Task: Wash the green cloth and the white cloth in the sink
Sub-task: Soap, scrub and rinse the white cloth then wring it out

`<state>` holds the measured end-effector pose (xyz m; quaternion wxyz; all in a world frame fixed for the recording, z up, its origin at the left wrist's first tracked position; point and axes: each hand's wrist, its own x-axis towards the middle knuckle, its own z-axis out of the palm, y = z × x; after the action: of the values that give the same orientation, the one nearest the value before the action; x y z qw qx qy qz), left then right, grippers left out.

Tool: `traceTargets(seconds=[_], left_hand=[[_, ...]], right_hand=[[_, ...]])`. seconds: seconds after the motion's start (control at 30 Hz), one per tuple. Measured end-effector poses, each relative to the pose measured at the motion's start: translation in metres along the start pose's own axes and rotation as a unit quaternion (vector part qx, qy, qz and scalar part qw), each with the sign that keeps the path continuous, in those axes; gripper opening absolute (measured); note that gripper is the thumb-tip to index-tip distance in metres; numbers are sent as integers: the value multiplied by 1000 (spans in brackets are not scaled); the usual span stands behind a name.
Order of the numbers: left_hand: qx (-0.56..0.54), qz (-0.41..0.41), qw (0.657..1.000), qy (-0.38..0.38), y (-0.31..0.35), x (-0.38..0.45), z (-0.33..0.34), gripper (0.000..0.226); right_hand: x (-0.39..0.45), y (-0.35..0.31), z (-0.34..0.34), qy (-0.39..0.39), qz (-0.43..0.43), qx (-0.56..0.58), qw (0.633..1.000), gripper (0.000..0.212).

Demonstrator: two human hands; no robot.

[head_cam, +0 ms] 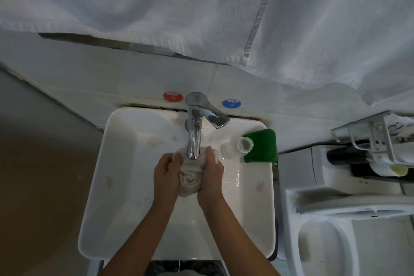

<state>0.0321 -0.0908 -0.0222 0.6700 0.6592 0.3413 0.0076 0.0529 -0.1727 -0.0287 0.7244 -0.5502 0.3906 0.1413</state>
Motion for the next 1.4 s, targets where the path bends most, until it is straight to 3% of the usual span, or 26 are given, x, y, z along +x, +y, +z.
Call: traceTargets(seconds=[0.07, 0.13, 0.33, 0.43, 0.53, 0.63, 0.77, 0.87, 0.93, 1.17, 1.3, 1.4], left_hand=[[-30, -33, 999, 7, 0, 0, 2, 8], [-42, -57, 997, 4, 0, -8, 4, 15], [-59, -26, 998, -26, -11, -36, 11, 29], [-7, -13, 1000, 18, -12, -27, 11, 32], [84, 21, 996, 36, -9, -18, 12, 53], [154, 48, 986, 32, -6, -14, 13, 30], [205, 53, 977, 12, -11, -10, 12, 25], [176, 49, 983, 24, -15, -7, 14, 34], [157, 63, 985, 27, -15, -6, 15, 36], [118, 97, 988, -28, -7, -2, 13, 28], [89, 71, 992, -45, -5, -1, 8, 11], [44, 40, 996, -63, -4, 1, 4, 8]], right_hand=[[1, 1, 0, 24, 19, 21, 999, 39], [2, 1, -1, 31, 9, 28, 999, 36], [-6, 2, 0, -54, -38, 35, 997, 27], [-11, 14, 6, -60, -63, 3, 996, 45], [-11, 21, 8, -76, -47, 5, 996, 60], [-9, 21, 8, -90, -29, -23, 995, 41], [-8, 22, 5, -78, 7, -37, 996, 24], [-11, 18, 4, -58, 40, -41, 997, 20], [-12, 13, 1, -43, 20, -23, 999, 9], [-11, 12, 2, -38, -66, -49, 996, 13], [-13, 8, -5, -110, 45, -67, 991, 31], [-15, 2, -12, -179, 101, -84, 975, 25]])
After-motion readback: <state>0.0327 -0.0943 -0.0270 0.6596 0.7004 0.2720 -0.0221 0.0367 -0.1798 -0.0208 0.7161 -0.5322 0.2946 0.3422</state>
